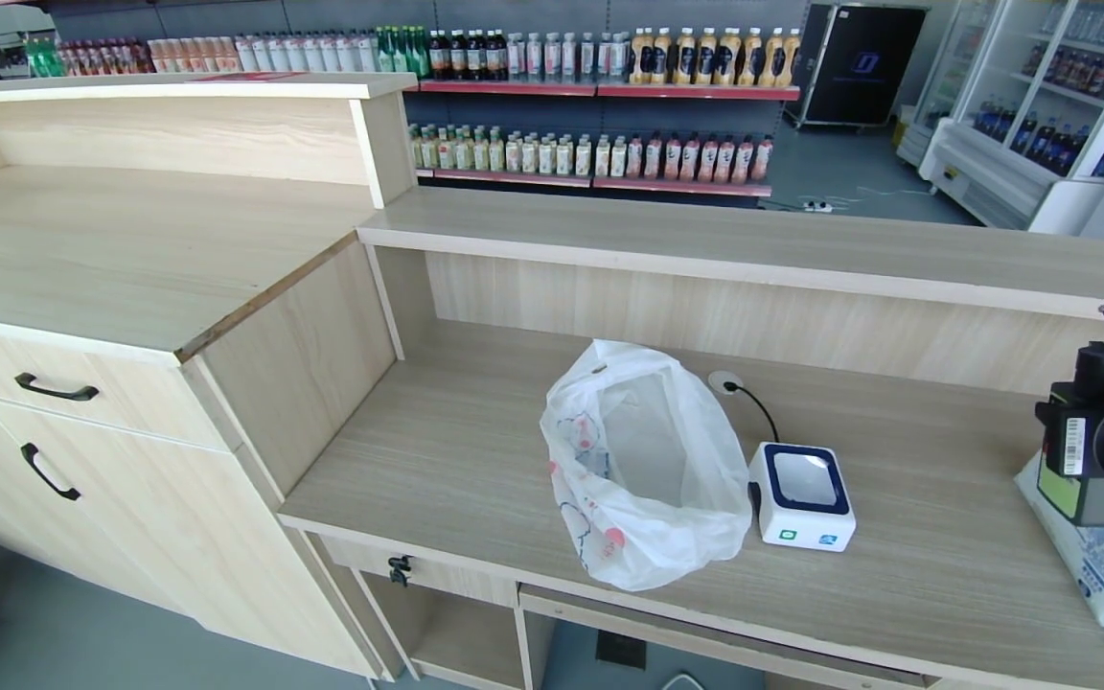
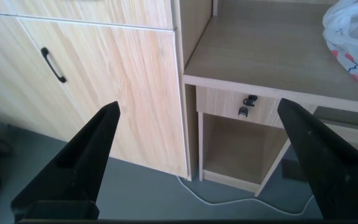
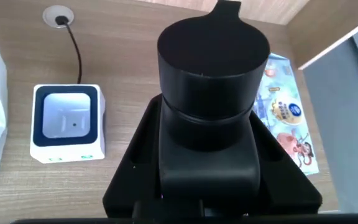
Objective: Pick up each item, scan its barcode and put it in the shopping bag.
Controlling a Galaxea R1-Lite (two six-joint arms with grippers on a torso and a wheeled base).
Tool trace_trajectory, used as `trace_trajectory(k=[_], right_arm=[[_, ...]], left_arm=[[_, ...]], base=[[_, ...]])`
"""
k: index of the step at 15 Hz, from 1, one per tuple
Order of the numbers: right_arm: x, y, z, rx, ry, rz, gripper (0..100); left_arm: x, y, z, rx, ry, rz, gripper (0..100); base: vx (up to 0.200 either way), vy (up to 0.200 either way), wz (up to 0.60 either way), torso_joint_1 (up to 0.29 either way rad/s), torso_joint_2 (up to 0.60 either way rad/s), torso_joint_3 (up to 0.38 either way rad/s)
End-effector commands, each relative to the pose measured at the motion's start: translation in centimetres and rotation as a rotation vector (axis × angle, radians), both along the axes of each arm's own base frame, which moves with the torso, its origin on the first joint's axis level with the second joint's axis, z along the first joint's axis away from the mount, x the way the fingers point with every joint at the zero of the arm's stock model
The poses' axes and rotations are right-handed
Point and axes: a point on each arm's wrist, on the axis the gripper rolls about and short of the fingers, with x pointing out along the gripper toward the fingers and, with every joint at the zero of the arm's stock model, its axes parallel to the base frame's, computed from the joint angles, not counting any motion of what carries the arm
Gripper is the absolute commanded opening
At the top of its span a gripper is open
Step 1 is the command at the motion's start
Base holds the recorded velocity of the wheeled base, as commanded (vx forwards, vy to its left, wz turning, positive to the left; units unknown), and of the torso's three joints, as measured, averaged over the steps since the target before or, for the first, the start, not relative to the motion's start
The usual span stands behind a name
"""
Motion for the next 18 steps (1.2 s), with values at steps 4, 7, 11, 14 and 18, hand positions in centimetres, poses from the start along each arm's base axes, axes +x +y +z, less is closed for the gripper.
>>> trace_trajectory(k=[4,7,11,14,18], right_arm=[[-0.9,1.6,1.3,-0.009,-0.074,0.051,0],[1.6,2.2,1.4,-0.006,-0.100,0.068,0],[6.0,2.2,-0.6,0.024,-0.164,0.221,0],[7.9,2.2,-2.6,0.043,-0.160,0.302,0],[10.4,2.5,-6.2,0.073,-0.120,0.389,0]], left_arm=[[0.0,0.0,0.0,0.000,0.000,0.000,100],[0.0,0.0,0.0,0.000,0.000,0.002,100],[0.0,0.0,0.0,0.000,0.000,0.000,100],[0.0,0.0,0.0,0.000,0.000,0.002,100],[0.0,0.0,0.0,0.000,0.000,0.000,100]], base=[[0.000,0.000,0.60,-0.023,0.05,0.038],[0.000,0.000,0.60,-0.134,0.36,0.206],[0.000,0.000,0.15,-0.137,0.33,0.189],[0.000,0.000,0.00,-0.016,0.05,0.029],[0.000,0.000,0.00,0.000,0.00,0.000]])
